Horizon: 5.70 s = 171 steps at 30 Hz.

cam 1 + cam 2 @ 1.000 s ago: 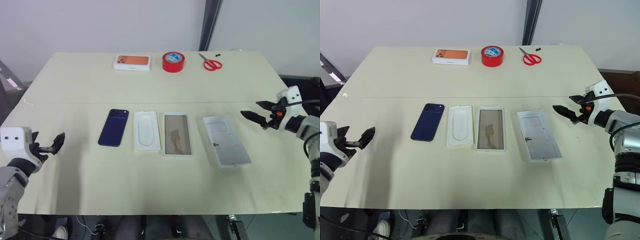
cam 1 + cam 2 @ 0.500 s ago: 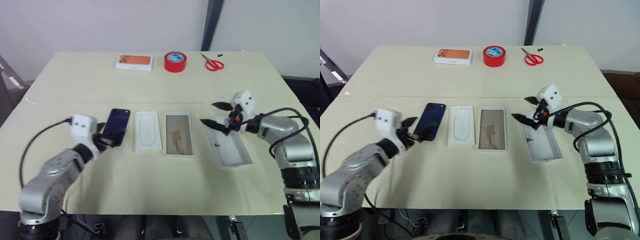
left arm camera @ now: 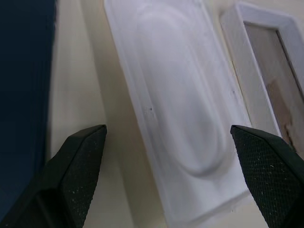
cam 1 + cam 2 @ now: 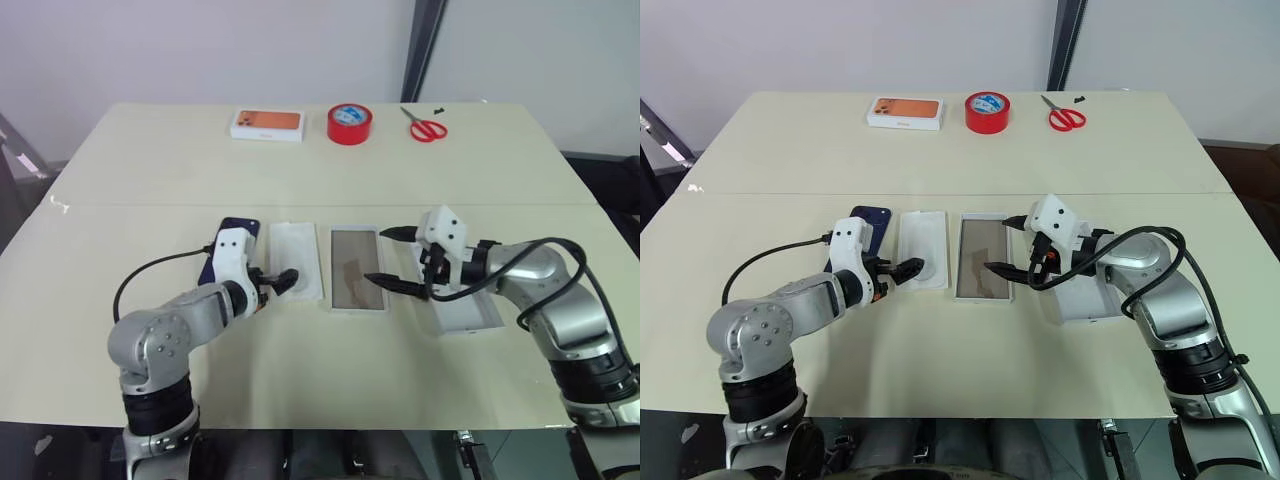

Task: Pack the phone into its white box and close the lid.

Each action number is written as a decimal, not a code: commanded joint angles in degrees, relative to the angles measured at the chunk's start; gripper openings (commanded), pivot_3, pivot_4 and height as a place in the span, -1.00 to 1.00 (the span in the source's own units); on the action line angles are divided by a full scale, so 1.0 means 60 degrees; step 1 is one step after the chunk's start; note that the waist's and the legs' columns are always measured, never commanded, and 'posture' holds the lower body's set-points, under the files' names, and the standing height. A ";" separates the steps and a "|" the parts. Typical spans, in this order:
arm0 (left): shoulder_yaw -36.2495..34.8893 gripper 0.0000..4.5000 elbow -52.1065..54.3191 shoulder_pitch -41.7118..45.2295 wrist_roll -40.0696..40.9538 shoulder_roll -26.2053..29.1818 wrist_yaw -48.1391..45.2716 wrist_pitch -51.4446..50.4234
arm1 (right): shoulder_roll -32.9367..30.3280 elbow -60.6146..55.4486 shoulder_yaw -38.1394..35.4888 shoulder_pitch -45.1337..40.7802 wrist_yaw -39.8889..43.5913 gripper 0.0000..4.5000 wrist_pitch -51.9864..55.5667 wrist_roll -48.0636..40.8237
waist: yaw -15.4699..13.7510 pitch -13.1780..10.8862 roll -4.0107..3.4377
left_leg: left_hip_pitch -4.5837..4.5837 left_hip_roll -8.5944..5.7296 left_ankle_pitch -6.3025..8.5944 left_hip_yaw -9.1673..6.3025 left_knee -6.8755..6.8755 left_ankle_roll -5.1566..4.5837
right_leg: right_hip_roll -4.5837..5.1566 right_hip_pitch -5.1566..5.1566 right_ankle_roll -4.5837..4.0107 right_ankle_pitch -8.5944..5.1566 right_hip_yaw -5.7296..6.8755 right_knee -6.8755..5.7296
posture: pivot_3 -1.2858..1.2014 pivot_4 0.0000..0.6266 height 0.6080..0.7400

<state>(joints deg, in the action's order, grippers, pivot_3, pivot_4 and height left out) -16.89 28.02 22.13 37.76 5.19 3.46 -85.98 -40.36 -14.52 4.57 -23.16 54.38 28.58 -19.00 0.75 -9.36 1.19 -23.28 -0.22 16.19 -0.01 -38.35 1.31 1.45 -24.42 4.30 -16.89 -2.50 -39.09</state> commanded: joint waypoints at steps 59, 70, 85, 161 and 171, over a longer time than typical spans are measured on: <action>-0.3551 -1.00 0.0289 0.1179 0.1827 -0.1185 -0.0286 -0.0166 | 0.2140 0.0787 0.3373 -0.1293 0.0204 -0.21 -0.1368 0.3230 | 0.0008 -0.0007 0.0014 | -0.0001 -0.0008 -0.0020 -0.0024 0.0000 0.0037 | 0.0005 0.0001 0.0000 0.0000 0.0010 0.0001 | 0.03 -0.52 0.89; -0.2245 -1.00 0.0054 0.1183 0.1283 -0.2088 0.0104 -0.0632 | 0.0211 -0.0350 0.1268 -0.0603 0.1412 0.50 -0.0344 0.1379 | -0.0017 -0.0009 0.0019 | -0.0005 -0.0012 -0.0013 -0.0025 0.0001 0.0026 | 0.0009 0.0003 0.0000 0.0000 0.0011 0.0006 | 0.03 -0.52 0.89; -0.1838 -1.00 -0.0454 0.1221 0.0542 -0.2547 0.0337 0.0207 | -0.0294 -0.0522 0.1059 -0.0148 0.1062 0.50 -0.0366 0.1355 | -0.0015 -0.0010 0.0021 | -0.0001 -0.0010 -0.0014 -0.0022 0.0004 0.0026 | 0.0003 0.0003 0.0000 0.0000 0.0007 0.0002 | 0.03 -0.52 0.89; 0.0223 -0.12 0.1332 -0.4586 -0.0070 0.4786 -0.6612 0.7910 | 0.3928 0.3129 0.3454 -0.3404 -0.2925 -0.99 0.0489 0.5267 | 0.0222 -0.0009 0.0016 | -0.0004 -0.0008 -0.0017 -0.0026 0.0027 0.0030 | 0.0018 -0.0014 -0.0008 -0.0001 0.0013 0.0005 | 0.03 -0.52 0.89; -0.0351 -0.12 0.1244 -0.4717 0.0361 0.4736 -0.6449 0.7961 | 0.3284 0.1744 0.4062 -0.2572 -0.1284 -0.99 0.1186 0.5007 | 0.0296 -0.0009 0.0015 | -0.0004 -0.0007 -0.0017 -0.0037 0.0027 0.0030 | 0.0018 -0.0013 -0.0008 -0.0001 0.0020 0.0001 | 0.03 -0.52 0.89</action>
<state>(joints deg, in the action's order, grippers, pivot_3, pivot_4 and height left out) -16.75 34.73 -6.08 38.67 33.50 -35.69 -39.45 -20.31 -1.51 28.41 -38.46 45.73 35.75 11.26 2.53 -9.41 1.28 -23.30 -0.25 16.09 -0.24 -38.18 1.49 1.55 -24.50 4.25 -16.90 -2.37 -39.09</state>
